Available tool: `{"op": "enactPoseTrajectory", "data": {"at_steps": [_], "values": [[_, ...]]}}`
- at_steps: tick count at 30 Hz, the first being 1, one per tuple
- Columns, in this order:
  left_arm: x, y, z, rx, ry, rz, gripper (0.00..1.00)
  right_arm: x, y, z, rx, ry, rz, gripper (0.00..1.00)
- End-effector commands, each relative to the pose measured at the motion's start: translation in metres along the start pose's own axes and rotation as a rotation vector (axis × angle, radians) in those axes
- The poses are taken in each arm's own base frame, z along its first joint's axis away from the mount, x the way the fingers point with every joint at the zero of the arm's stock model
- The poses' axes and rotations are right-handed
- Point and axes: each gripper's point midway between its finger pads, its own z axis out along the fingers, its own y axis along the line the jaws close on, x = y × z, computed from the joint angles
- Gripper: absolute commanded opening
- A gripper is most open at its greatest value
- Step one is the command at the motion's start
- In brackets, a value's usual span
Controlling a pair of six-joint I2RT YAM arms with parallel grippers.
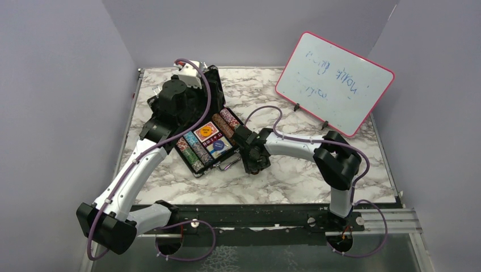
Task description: Pack up texas hold em set
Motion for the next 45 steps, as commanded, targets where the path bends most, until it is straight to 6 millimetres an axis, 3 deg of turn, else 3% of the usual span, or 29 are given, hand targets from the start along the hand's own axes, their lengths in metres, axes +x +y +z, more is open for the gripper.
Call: {"op": "enactPoseTrajectory", "data": {"at_steps": [1,12,20,27,30,34,39,45], "values": [[-0.016,0.008,-0.012,-0.036,-0.042,0.023,0.99,0.002,-0.002,0.020,-0.015,0.005,-0.020,0.54],[-0.015,0.006,-0.015,-0.023,-0.037,0.018,0.99,0.007,-0.009,0.026,-0.002,0.041,-0.023,0.55],[-0.017,0.006,-0.017,-0.026,-0.040,0.018,0.99,0.019,-0.025,0.036,0.056,0.065,-0.072,0.56],[-0.016,0.007,-0.018,-0.034,-0.035,0.017,0.99,0.014,-0.032,0.043,0.113,0.053,-0.092,0.54],[-0.016,0.009,-0.017,-0.042,-0.036,0.014,0.99,0.013,-0.033,0.047,0.123,0.058,-0.094,0.51],[-0.016,0.010,-0.017,-0.053,-0.030,0.010,0.99,0.014,-0.029,0.048,0.105,0.060,-0.094,0.37],[-0.012,0.009,-0.016,-0.044,-0.019,0.003,0.99,0.002,-0.021,0.032,0.057,0.012,-0.084,0.28],[-0.002,0.013,-0.012,-0.061,-0.015,-0.013,0.99,-0.033,-0.004,-0.018,-0.078,-0.121,-0.031,0.24]]}}
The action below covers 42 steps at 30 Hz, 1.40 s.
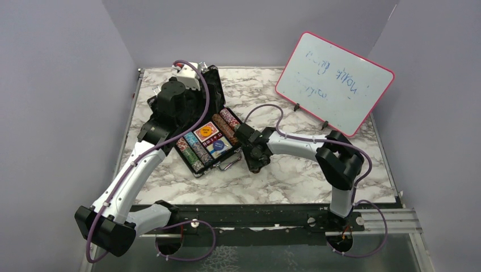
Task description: Pack up texas hold em set
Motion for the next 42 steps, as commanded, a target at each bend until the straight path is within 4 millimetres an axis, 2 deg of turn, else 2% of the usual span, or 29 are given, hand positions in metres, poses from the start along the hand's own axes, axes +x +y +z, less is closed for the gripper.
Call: {"op": "enactPoseTrajectory", "data": {"at_steps": [1,5,13,18,22,26,29,36,42], "values": [[-0.006,0.005,-0.005,-0.021,-0.046,-0.016,0.99,-0.031,0.000,-0.026,-0.069,-0.118,0.055,0.24],[-0.002,-0.008,-0.002,0.055,-0.065,-0.031,0.99,-0.056,-0.008,-0.058,-0.126,-0.194,0.145,0.23],[0.018,-0.054,0.006,0.307,-0.043,-0.148,0.99,-0.107,-0.036,-0.120,-0.239,-0.347,0.386,0.23],[0.029,-0.084,0.013,0.466,-0.001,-0.273,0.91,-0.134,-0.049,-0.156,-0.322,-0.434,0.521,0.24],[0.043,-0.094,0.020,0.502,0.033,-0.391,0.87,-0.149,-0.054,-0.181,-0.389,-0.474,0.609,0.24],[0.054,-0.109,0.021,0.538,0.052,-0.444,0.85,-0.159,-0.056,-0.198,-0.468,-0.495,0.681,0.24],[0.065,-0.128,0.021,0.576,0.089,-0.457,0.80,-0.165,-0.054,-0.206,-0.510,-0.490,0.707,0.24],[0.086,-0.148,0.030,0.588,0.148,-0.522,0.73,-0.172,-0.038,-0.213,-0.616,-0.457,0.705,0.25],[0.081,-0.152,0.035,0.593,0.120,-0.569,0.52,-0.172,-0.030,-0.212,-0.659,-0.430,0.689,0.25]]}}
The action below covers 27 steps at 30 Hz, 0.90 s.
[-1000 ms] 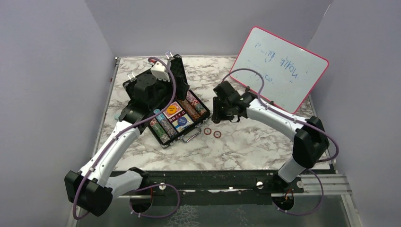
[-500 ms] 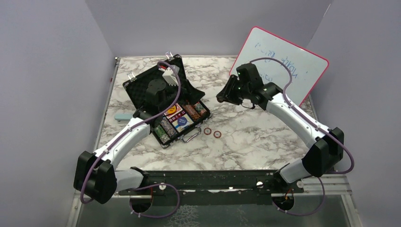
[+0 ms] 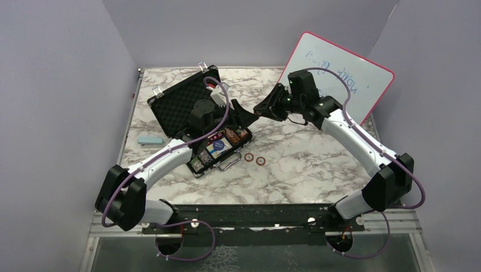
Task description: Pack up texas hold em set
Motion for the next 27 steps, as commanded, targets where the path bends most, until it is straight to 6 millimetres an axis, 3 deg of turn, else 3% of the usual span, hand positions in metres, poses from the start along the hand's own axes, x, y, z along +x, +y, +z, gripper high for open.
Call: {"op": "enactPoseTrajectory", "data": {"at_steps": [1,11,14,17,20,24,27], "values": [[-0.012,-0.011,0.004,0.045,-0.066,-0.027,0.49,-0.001,0.022,0.000,-0.087,0.031,0.006,0.25],[-0.015,-0.006,0.007,0.028,-0.090,-0.037,0.36,0.008,0.017,0.008,-0.093,0.071,0.002,0.25],[-0.013,-0.004,0.009,0.023,-0.085,-0.035,0.23,0.009,0.016,0.009,-0.094,0.079,0.001,0.26],[-0.013,-0.003,0.010,0.022,-0.082,-0.009,0.01,0.010,0.014,0.010,-0.092,0.078,-0.004,0.28],[-0.013,-0.002,0.008,0.028,-0.080,0.051,0.00,0.005,0.009,0.012,-0.062,0.056,-0.034,0.39],[-0.004,0.007,0.003,-0.002,-0.031,0.179,0.00,-0.009,-0.004,0.011,0.011,0.004,-0.088,0.65],[0.006,0.024,-0.002,-0.062,0.062,0.329,0.00,-0.023,-0.014,0.004,0.059,-0.059,-0.102,0.73]]}}
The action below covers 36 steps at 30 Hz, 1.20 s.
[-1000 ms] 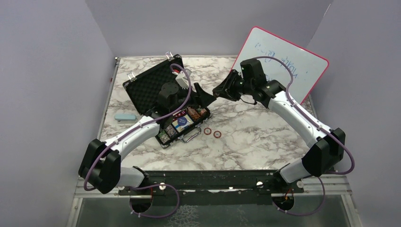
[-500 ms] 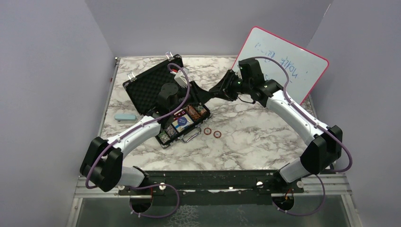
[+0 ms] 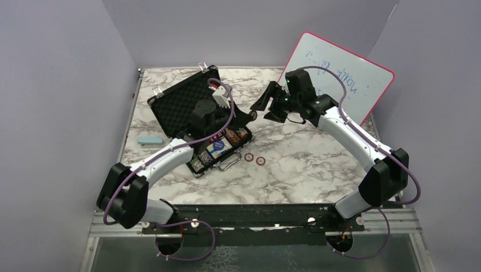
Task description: Pack up texas hold em set
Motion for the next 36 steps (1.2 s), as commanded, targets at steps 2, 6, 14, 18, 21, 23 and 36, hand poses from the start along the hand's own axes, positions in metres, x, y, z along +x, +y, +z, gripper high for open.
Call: {"op": "enactPoseTrajectory", "data": {"at_steps": [2,6,14,18,21,23,36], "values": [[0.018,0.021,-0.014,-0.074,0.178,0.318,0.00,-0.034,-0.023,-0.016,0.124,-0.150,-0.057,0.74],[0.032,0.038,-0.025,-0.110,0.350,0.476,0.00,-0.047,-0.056,-0.032,0.279,-0.269,-0.063,0.74],[0.061,0.061,-0.032,-0.113,0.569,0.555,0.00,-0.035,-0.100,-0.043,0.405,-0.311,-0.049,0.73],[0.072,0.075,-0.032,-0.137,0.649,0.575,0.00,-0.028,-0.109,-0.040,0.422,-0.296,-0.045,0.72],[0.079,0.085,-0.031,-0.163,0.696,0.574,0.00,-0.027,-0.112,-0.038,0.431,-0.287,-0.049,0.71],[0.081,0.089,-0.029,-0.179,0.709,0.566,0.00,-0.026,-0.113,-0.036,0.433,-0.282,-0.051,0.71],[0.097,0.103,-0.022,-0.214,0.789,0.541,0.00,-0.023,-0.112,-0.026,0.417,-0.246,-0.053,0.71]]}}
